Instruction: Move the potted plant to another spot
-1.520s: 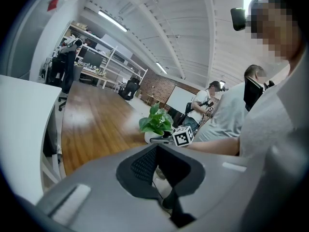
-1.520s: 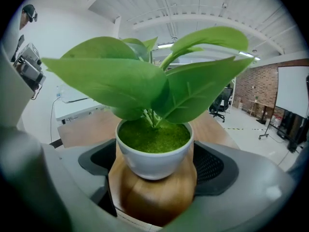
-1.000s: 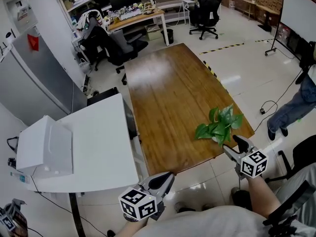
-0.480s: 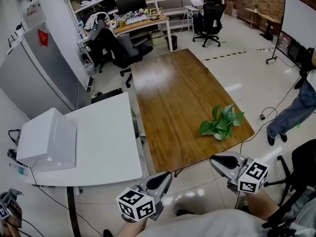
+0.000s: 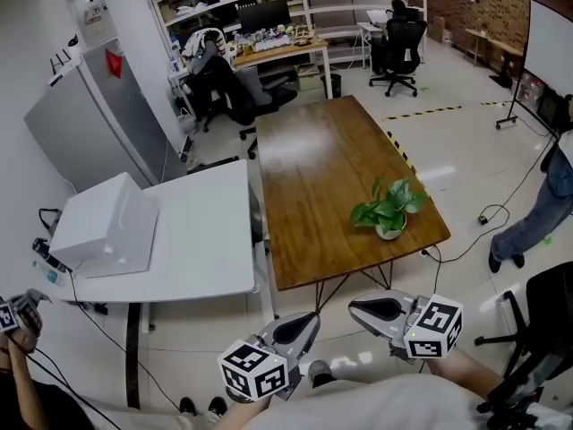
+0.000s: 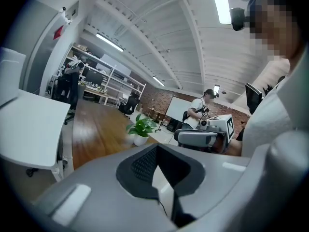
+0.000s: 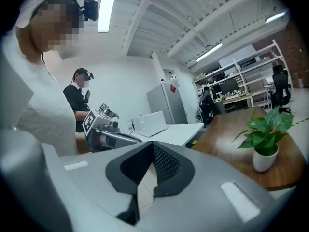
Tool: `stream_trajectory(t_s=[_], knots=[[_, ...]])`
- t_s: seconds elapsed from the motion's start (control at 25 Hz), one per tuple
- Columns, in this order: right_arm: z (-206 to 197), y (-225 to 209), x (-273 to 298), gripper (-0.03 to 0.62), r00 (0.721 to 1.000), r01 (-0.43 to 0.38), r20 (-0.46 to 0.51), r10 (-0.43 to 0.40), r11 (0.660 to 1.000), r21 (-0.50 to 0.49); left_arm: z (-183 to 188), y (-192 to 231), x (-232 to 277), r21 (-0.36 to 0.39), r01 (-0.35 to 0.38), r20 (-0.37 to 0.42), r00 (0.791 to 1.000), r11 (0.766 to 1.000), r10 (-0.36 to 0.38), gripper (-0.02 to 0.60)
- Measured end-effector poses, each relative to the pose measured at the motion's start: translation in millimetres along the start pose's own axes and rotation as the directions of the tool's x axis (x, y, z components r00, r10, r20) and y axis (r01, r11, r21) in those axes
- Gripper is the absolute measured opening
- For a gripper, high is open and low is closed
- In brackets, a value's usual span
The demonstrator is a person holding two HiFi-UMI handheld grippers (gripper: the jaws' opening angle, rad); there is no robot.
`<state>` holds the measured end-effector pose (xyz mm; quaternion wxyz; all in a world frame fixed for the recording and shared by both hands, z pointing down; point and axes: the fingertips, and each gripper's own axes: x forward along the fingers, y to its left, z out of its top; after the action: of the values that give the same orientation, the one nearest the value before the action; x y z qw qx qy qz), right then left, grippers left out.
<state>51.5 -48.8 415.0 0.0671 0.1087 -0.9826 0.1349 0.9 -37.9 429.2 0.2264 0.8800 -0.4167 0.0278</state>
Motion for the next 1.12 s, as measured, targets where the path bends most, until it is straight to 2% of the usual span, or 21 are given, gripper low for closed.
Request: stream_trajectory(t_s=[0.2, 0.4, 0.68, 1.12], knots=[[-1, 19, -34, 0.005, 1.000, 0.011, 0.004, -0.011, 1.000, 0.000, -5, -44, 5, 0.022, 0.030, -0.018, 0.999, 0.999, -0.029, -0.003], [-2, 25, -44, 0.005, 0.999, 0.040, -0.002, -0.040, 0.999, 0.008, 7, -62, 10, 0.065, 0.086, -0.036, 0.996, 0.994, -0.084, -0.003], [0, 24, -30, 0.004, 0.995, 0.102, 0.005, -0.102, 0.995, 0.002, 12, -57, 10, 0.117, 0.152, -0.069, 0.987, 0.981, -0.145, -0.003], [-2, 30, -10, 0.003, 0.991, 0.130, -0.017, -0.130, 0.991, 0.007, 12, -47, -6, 0.124, 0.173, -0.084, 0.983, 0.977, -0.163, -0.003]])
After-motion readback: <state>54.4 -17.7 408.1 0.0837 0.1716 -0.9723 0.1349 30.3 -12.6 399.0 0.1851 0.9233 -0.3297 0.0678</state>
